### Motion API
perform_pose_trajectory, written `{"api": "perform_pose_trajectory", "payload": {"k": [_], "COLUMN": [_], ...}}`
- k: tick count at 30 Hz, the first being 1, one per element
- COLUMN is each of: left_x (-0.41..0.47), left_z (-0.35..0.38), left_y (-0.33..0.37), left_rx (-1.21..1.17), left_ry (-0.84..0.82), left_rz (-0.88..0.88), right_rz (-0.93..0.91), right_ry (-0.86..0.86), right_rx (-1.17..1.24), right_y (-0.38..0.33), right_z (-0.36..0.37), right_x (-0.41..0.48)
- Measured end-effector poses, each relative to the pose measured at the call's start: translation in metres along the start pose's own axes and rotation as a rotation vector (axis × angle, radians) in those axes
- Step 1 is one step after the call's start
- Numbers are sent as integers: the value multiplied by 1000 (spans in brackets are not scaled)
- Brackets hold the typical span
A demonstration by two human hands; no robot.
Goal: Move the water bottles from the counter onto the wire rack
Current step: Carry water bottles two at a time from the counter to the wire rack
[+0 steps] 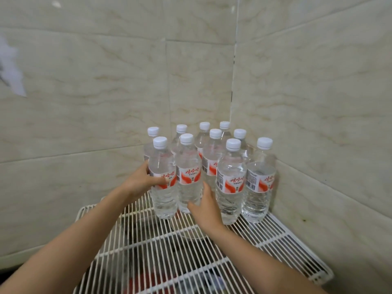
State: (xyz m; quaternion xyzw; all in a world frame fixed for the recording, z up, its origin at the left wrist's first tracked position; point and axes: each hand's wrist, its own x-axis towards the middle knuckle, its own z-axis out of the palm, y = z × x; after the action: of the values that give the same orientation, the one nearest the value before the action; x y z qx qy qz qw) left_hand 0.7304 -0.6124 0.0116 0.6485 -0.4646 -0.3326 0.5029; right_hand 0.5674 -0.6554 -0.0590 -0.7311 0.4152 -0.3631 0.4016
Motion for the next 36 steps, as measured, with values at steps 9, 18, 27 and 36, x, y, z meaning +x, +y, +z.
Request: {"api": "perform_pose_trajectory", "payload": {"k": [9,18,27,36], "left_x": [-59,-186,-392,-583], "left_z": [-26,-68,-71,-102], "left_y": [-23,-51,-115,-137], "left_rx": [216,166,95,14], "left_ry": [222,560,1016,1359], "left_rz": [-137,-188,-442,-511], "right_rz": [-206,-287,-655,-856], "right_ry": [42,-441,-689,-968], "right_rx": [-126,-270,-167,-307], "right_y": [-30,-49,-88,-116], "right_z": [1,43,100,186], "right_x": [-43,-85,-195,-336]}}
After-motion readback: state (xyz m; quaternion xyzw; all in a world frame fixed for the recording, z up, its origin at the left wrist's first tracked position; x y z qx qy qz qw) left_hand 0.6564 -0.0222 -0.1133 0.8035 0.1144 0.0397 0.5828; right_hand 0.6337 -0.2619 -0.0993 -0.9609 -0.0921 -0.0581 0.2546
